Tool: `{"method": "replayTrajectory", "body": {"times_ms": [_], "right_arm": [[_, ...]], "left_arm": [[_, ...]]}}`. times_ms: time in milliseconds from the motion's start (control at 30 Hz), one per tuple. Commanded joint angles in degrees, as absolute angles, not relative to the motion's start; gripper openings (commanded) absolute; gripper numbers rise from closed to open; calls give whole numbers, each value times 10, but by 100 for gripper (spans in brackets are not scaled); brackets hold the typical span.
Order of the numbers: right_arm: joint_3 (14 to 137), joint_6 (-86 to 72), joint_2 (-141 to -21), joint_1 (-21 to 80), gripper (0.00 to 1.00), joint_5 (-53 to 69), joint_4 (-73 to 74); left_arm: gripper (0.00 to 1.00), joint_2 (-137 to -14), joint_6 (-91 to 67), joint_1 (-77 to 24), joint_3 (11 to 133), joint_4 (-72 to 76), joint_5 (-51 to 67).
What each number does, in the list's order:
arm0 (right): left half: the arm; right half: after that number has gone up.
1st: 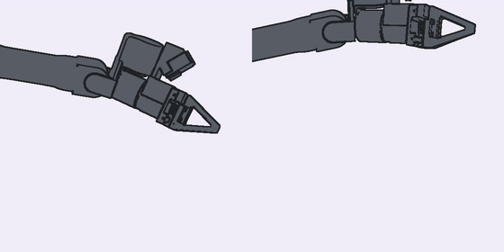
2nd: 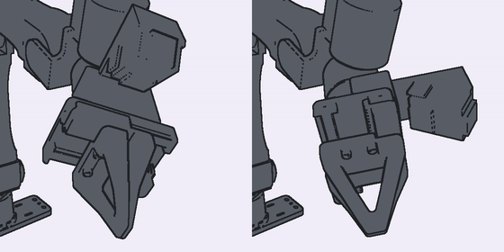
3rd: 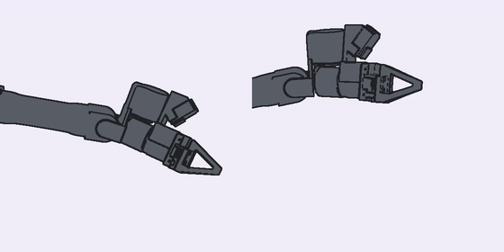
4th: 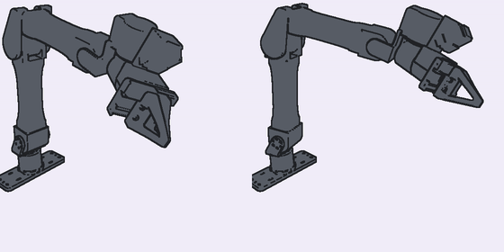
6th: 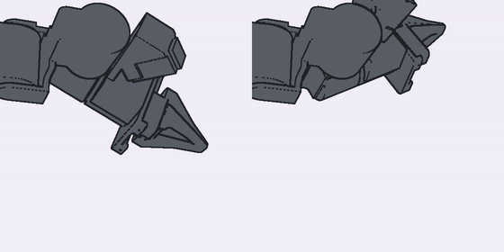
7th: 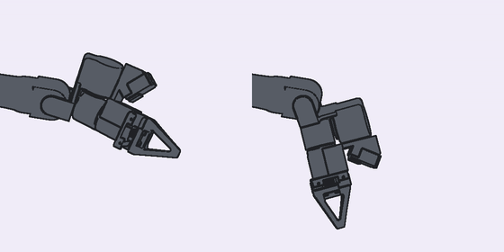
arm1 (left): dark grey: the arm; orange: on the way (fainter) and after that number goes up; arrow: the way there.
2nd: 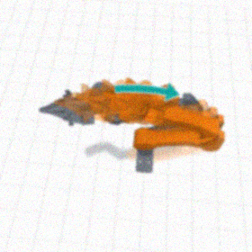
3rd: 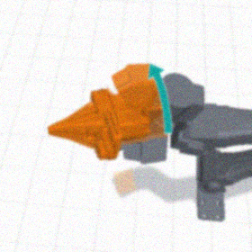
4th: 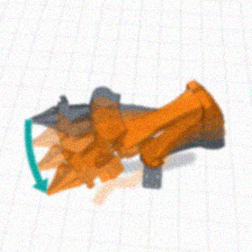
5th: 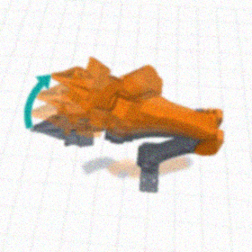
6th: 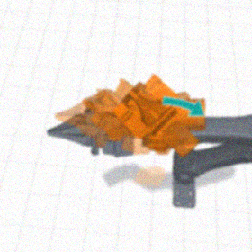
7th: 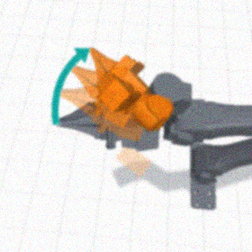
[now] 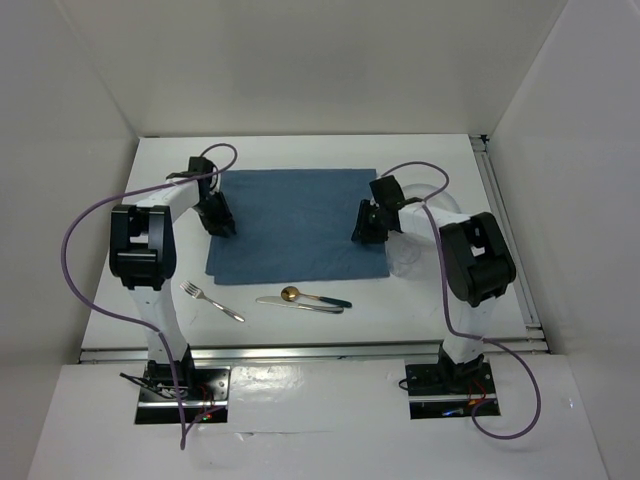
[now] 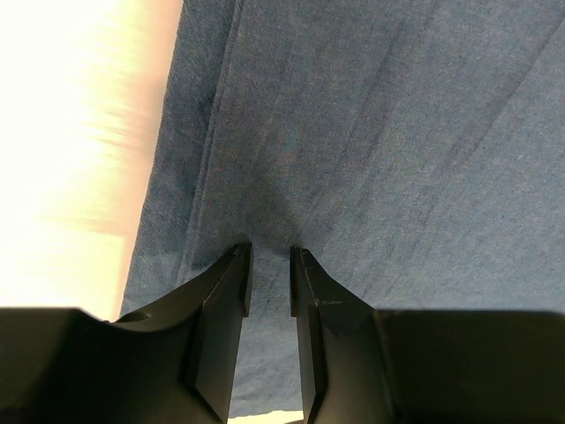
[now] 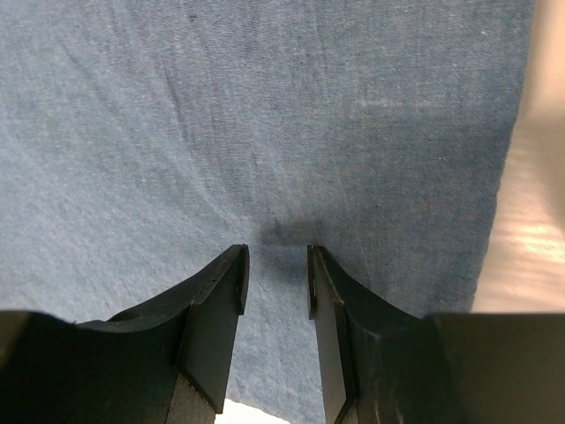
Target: Set the dinner table for one person
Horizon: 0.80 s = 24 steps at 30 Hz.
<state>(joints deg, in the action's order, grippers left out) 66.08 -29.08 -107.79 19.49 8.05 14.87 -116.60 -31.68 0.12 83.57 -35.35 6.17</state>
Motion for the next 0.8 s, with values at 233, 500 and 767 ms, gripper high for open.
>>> {"method": "replayTrajectory", "body": {"times_ms": [233, 500, 767], "right_arm": [[616, -278, -1046, 191, 44, 12, 207], [618, -278, -1041, 191, 44, 39, 207], [685, -278, -1038, 214, 47, 52, 214]], "left_arm": [[41, -1176, -317, -17, 818, -385, 65], [41, -1170, -317, -17, 841, -404, 53], [41, -1137, -317, -17, 878, -423, 40]]}}
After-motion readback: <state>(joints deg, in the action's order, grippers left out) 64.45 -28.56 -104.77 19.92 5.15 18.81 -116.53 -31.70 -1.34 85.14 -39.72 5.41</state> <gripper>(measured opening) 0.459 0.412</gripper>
